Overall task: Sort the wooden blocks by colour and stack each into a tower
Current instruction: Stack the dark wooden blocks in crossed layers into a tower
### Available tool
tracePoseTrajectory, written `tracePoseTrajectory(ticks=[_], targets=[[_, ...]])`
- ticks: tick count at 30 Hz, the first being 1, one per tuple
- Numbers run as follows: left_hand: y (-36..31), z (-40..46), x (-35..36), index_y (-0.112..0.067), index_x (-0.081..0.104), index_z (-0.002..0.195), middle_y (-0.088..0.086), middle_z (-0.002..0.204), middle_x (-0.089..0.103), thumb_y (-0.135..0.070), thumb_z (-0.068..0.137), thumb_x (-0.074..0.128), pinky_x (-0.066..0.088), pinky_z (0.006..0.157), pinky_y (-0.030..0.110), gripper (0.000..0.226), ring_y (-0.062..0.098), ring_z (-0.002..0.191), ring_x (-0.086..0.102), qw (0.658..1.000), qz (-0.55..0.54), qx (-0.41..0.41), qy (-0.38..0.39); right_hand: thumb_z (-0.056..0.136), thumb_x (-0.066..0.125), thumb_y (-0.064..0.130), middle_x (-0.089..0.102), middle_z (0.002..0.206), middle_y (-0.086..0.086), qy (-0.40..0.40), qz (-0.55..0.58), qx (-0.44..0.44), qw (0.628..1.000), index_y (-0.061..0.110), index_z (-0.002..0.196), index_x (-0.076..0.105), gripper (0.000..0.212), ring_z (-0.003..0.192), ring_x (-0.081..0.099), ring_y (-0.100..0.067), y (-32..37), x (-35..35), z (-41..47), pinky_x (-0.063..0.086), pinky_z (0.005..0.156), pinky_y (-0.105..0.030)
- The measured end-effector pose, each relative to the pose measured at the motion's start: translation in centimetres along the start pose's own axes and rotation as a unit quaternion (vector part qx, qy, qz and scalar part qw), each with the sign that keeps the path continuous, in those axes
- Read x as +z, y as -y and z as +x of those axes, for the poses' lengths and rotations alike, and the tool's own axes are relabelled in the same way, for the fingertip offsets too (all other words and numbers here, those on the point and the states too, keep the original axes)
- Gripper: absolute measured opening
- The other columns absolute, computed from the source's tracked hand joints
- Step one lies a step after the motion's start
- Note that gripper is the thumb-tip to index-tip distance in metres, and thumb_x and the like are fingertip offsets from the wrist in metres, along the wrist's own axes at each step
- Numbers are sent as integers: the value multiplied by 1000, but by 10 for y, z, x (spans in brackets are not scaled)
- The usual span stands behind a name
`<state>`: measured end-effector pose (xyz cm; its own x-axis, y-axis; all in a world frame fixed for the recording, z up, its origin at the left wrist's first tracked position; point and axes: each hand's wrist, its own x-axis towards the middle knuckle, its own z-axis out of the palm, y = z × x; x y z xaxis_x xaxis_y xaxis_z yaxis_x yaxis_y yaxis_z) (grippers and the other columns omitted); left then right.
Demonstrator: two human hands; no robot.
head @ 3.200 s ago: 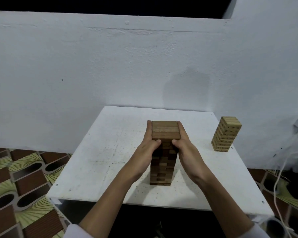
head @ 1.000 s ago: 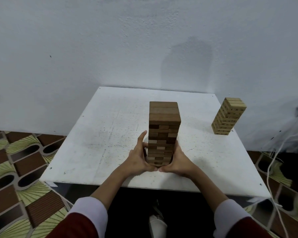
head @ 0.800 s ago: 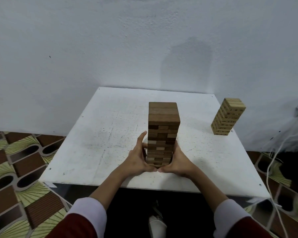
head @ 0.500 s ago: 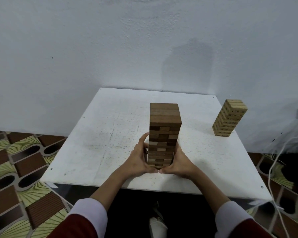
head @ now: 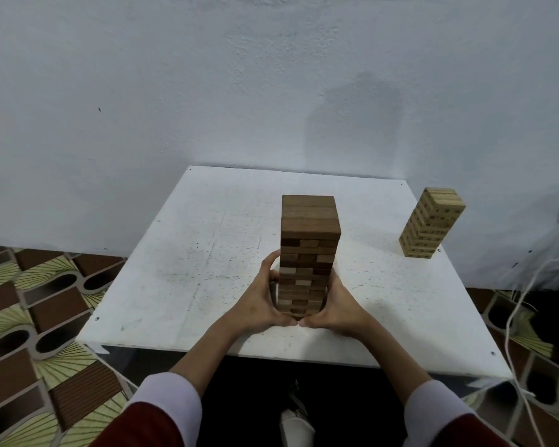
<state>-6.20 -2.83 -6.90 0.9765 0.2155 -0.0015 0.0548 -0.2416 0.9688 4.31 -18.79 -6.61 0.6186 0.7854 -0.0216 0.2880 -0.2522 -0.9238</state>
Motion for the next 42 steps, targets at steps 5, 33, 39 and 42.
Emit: tracePoseTrajectory(ticks=[5, 33, 39, 42], targets=[[-1, 2, -2, -39, 19, 138, 7, 120, 54, -2, 52, 86, 57, 80, 34, 115, 15, 108, 60, 1000, -7, -2, 4, 51, 88, 18, 51, 122, 1, -10, -14, 13, 1000, 30, 137, 23, 109, 106, 58, -12, -2, 2, 2, 54, 85, -25], [31, 61, -64, -36, 21, 139, 8, 124, 54, -14, 48, 90, 45, 97, 56, 116, 22, 119, 53, 1000, 15, -5, 5, 43, 88, 36, 57, 112, 11, -21, -81, 21, 996, 38, 129, 33, 102, 98, 62, -14, 7, 14, 83, 55, 87, -39], [39, 81, -88, -39, 22, 137, -1, 122, 59, -21, 47, 91, 25, 104, 68, 114, 23, 121, 53, 999, 43, -10, 5, 38, 85, 41, 60, 109, 9, -15, -85, 28, 996, 36, 127, 35, 102, 94, 64, -16, 9, 20, 116, 56, 83, -39], [41, 90, -99, -38, 22, 138, 0, 122, 59, -26, 47, 92, 29, 104, 65, 116, 24, 121, 53, 999, 43, -10, 2, 37, 84, 46, 58, 111, 9, -13, -92, 39, 995, 38, 127, 34, 104, 96, 63, -16, 7, 23, 132, 55, 85, -40]])
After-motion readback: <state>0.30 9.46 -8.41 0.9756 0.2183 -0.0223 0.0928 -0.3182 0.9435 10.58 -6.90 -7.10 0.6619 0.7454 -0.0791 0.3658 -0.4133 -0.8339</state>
